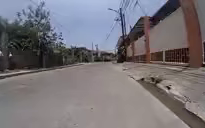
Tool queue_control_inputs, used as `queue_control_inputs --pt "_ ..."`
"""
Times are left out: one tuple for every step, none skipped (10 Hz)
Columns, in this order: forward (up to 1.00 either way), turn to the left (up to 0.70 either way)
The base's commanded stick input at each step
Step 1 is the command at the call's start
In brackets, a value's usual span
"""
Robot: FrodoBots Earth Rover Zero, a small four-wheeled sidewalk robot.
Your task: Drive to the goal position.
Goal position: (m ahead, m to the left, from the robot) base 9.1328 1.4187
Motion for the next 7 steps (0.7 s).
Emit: queue_control_inputs --pt "1.00 0.00" --pt "1.00 0.00" --pt "1.00 0.00" --pt "1.00 0.00" --pt "1.00 0.00" --pt "1.00 0.00" --pt "1.00 0.00"
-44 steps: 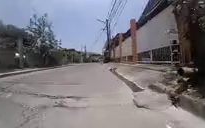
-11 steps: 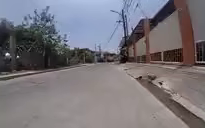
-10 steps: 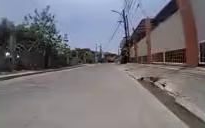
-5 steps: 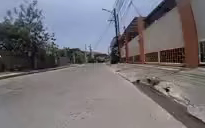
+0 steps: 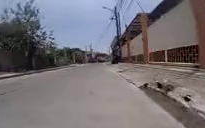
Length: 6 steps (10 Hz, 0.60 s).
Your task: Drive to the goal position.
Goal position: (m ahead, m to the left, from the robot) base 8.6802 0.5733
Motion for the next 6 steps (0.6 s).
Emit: queue_control_inputs --pt "1.00 0.00" --pt "1.00 0.00" --pt "1.00 0.00" --pt "1.00 0.00" --pt "1.00 0.00" --pt "1.00 0.00"
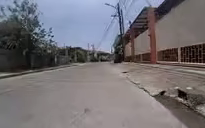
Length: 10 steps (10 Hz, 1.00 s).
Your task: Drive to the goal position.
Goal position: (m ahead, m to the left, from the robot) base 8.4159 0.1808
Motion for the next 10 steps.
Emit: queue_control_inputs --pt "1.00 0.00" --pt "1.00 0.00" --pt "1.00 0.00" --pt "1.00 0.00" --pt "1.00 -0.12" --pt "1.00 -0.39" --pt "1.00 -0.40" --pt "1.00 -0.40" --pt "1.00 -0.38" --pt "1.00 -0.25"
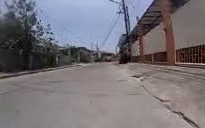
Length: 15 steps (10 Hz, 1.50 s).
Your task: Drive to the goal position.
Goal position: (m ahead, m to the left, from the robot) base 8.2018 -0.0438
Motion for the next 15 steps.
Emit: queue_control_inputs --pt "1.00 0.00" --pt "1.00 0.00" --pt "1.00 0.00" --pt "1.00 0.00" --pt "1.00 0.00" --pt "1.00 0.00" --pt "1.00 0.00" --pt "1.00 0.00" --pt "1.00 0.00" --pt "1.00 0.00" --pt "1.00 0.00" --pt "1.00 0.00" --pt "1.00 0.00" --pt "1.00 0.00" --pt "1.00 0.00"
